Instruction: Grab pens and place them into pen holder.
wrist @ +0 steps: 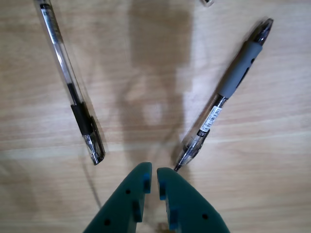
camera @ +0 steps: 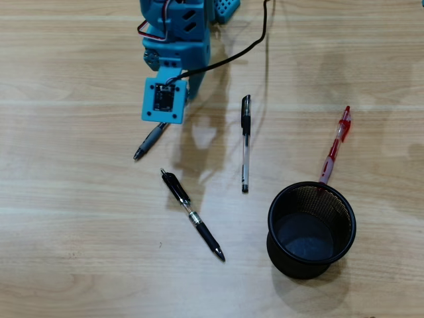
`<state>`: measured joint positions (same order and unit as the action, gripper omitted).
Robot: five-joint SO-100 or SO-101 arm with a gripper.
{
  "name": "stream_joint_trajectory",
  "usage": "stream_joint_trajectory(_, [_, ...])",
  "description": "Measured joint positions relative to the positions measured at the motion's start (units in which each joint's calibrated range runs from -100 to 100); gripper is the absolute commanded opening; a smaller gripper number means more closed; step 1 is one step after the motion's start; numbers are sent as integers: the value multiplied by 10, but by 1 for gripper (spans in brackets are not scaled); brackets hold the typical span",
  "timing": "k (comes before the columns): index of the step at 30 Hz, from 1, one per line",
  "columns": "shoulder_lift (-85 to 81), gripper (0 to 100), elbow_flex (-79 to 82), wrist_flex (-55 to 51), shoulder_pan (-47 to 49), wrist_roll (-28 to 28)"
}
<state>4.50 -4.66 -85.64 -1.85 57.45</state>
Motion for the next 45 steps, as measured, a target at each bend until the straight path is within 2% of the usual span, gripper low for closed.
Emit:
stream_joint_trajectory(3, [70, 2, -99, -64, -24, 0])
stream_joint_trajectory(14, [153, 3, -125, -77, -83, 0])
stream_joint_trajectory(16, [169, 7, -129, -77, -86, 0])
stream_joint_trajectory(19, [186, 21, -133, -77, -88, 0])
stream_joint_trajectory(20, [192, 23, -134, -77, -89, 0])
stream_joint_trajectory(45, [306, 23, -178, 0, -81, 0])
